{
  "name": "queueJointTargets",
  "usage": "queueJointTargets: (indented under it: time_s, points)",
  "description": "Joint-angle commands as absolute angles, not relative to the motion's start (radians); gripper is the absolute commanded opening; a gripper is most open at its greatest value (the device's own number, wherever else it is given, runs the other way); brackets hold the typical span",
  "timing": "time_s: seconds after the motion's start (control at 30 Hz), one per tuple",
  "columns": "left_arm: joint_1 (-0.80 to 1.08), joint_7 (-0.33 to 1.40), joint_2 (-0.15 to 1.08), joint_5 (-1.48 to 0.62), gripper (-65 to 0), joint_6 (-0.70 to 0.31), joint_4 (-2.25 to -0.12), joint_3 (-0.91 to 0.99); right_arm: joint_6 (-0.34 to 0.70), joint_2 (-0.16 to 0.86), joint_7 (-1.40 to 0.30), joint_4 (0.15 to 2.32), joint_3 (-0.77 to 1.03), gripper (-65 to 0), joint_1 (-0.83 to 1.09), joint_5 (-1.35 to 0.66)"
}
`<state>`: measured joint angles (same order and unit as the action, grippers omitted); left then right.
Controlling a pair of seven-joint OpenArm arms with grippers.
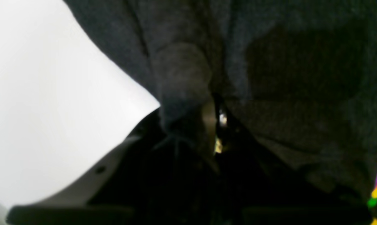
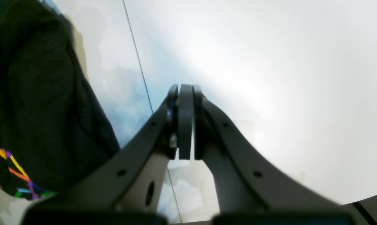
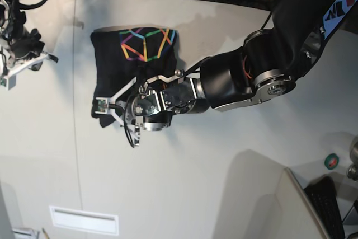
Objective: Layout the t-shirt on the table in an organized manner, then fold the t-shirt properly
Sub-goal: 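Grasp the bundle edge with the left gripper and tuck it under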
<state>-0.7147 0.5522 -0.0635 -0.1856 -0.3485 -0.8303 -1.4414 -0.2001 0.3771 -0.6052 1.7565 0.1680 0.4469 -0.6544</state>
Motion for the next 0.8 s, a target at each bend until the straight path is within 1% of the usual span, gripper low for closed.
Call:
queueJointTargets:
  time_s: [0.0,0.1,0.23,0.4,0.43,0.5,0.57,0.6,0.63,0.67,0.7,0.77]
  points:
    - [-0.734,0.527,-0.09,-0.159,-65.0,-0.372,-0.839,-1.426,-0.196,0.39,-0.588,1.773,0.173,-65.0,0.446,-0.654]
    - [-0.717,0.493,-0.096,-0.11,-65.0,-0.414,-0.839,-1.426,-0.196,0.389,-0.588,1.778,0.153,-65.0,0.447,-0.654]
    - [-0.707,0.467,-0.097,-0.107,-65.0,-0.415,-0.839,-1.426,-0.196,0.39,-0.588,1.779,0.084,-65.0,0.447,-0.654]
    - [-0.711,0.456,-0.099,-0.105,-65.0,-0.415,-0.839,-1.426,-0.196,0.39,-0.585,1.779,0.053,-65.0,0.444,-0.654]
    - [-0.713,0.456,-0.099,-0.105,-58.6,-0.415,-0.839,-1.426,-0.196,0.39,-0.585,1.779,0.053,-65.0,0.443,-0.654]
    - [-0.714,0.456,-0.099,-0.107,-43.6,-0.415,-0.842,-1.425,-0.196,0.39,-0.585,1.778,0.053,-65.0,0.443,-0.654]
    - [-0.716,0.46,-0.099,-0.107,-27.5,-0.415,-0.843,-1.415,-0.196,0.39,-0.587,1.778,0.056,-65.0,0.443,-0.654]
    - [-0.716,0.46,-0.101,-0.107,-18.9,-0.415,-0.845,-1.389,-0.196,0.39,-0.587,1.778,0.056,-65.0,0.443,-0.654]
    - [-0.716,0.461,-0.101,-0.107,-12.7,-0.415,-0.846,-1.346,-0.196,0.39,-0.587,1.778,0.056,-65.0,0.443,-0.654]
    - [-0.716,0.464,-0.101,-0.107,-8.2,-0.418,-0.855,-1.293,-0.196,0.39,-0.587,1.778,0.056,-65.0,0.443,-0.654]
    - [-0.716,0.464,-0.099,-0.107,-7.7,-0.418,-0.875,-1.242,-0.196,0.39,-0.587,1.776,0.056,-65.0,0.443,-0.654]
    - [-0.717,0.486,-0.093,-0.107,-10.5,-0.423,-0.94,-1.125,-0.196,0.39,-0.587,1.774,0.056,-65.0,0.441,-0.654]
